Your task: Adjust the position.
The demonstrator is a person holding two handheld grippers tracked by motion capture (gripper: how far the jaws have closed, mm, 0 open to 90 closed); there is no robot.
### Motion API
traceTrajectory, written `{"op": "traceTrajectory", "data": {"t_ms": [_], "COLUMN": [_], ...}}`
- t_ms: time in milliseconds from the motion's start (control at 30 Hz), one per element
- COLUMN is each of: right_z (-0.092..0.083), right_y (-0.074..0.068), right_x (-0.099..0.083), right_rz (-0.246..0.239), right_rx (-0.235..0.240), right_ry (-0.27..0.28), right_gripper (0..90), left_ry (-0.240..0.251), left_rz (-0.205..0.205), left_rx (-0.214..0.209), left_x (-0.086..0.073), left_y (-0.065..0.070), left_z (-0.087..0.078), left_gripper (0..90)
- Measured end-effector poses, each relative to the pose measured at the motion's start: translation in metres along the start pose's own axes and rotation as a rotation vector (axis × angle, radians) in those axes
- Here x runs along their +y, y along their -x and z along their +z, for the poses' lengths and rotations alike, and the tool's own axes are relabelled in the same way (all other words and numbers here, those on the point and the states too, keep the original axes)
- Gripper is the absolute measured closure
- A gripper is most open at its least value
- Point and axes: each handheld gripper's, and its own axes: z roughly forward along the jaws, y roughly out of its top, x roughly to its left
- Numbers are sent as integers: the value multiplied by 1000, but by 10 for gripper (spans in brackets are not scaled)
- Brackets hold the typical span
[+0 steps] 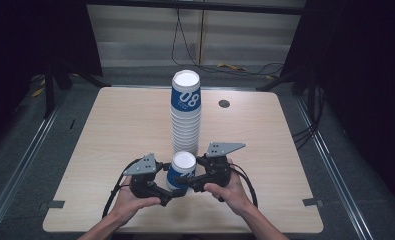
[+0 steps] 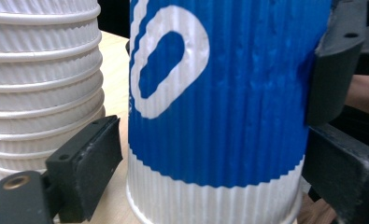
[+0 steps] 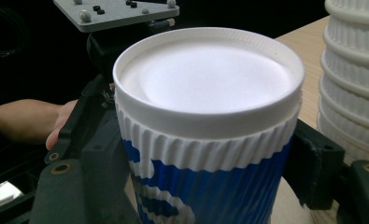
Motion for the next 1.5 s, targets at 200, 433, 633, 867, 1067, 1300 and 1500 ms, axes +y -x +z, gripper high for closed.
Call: {"op": "traceTrajectory", "data": {"t_ms": [200, 433, 633, 867, 1067, 1300, 1500], "right_z": [3, -1, 1, 0, -2, -12, -20], "right_y": [-3, -2, -3, -2, -5, -2, -2], "right_x": [-2, 0, -1, -1, 0, -1, -7], "right_rz": [-11, -21, -29, -20, -35, -31, -12], "right_rx": [18, 29, 27, 15, 11, -13, -17], "right_ry": [13, 32, 5, -6, -29, -27, -48], "right_gripper": [261, 253, 179, 139, 139, 138, 145], "left_ry": [1, 14, -23, -52, -93, -117, -139], "left_rz": [-3, 45, 44, 38, 7, -17, -19], "left_rx": [-24, -19, -40, -47, -48, -50, -25], "left_x": [-1, 2, 2, 3, -1, -2, -1], "left_y": [0, 6, 4, 2, 1, -2, -4], "left_z": [0, -5, -7, -8, -12, -14, -17], "left_gripper": [76, 194, 214, 218, 217, 222, 223]}}
